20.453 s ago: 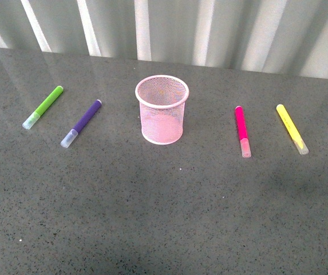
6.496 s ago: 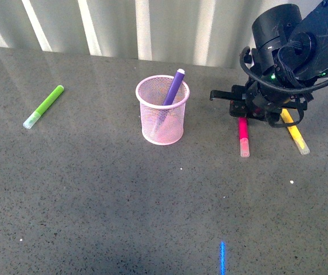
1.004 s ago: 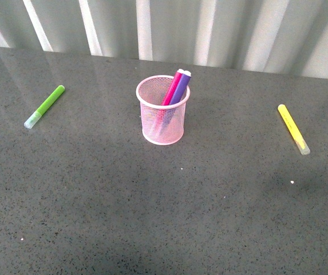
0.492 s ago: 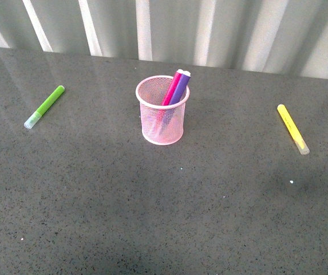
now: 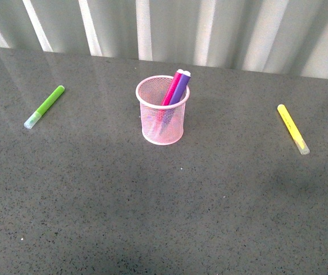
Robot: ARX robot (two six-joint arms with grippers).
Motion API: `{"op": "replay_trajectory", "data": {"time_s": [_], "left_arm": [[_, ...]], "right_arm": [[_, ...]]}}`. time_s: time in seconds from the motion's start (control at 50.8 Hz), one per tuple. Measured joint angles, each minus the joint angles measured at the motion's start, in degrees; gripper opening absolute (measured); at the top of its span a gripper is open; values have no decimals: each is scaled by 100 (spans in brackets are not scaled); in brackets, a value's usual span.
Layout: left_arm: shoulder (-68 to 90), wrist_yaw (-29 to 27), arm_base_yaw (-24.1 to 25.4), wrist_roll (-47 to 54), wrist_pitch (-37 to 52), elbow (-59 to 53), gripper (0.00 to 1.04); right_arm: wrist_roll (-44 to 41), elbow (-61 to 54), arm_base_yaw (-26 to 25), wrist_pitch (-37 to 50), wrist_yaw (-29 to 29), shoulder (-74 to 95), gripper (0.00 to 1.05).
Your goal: Insert purple and pink pens into pink cup
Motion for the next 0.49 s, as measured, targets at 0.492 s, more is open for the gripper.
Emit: {"op": "replay_trajectory", "data": {"time_s": [0.492], "left_arm": [[0, 0, 0, 0, 0, 0, 98]], "right_arm": [[0, 0, 0, 0, 0, 0, 98]]}}
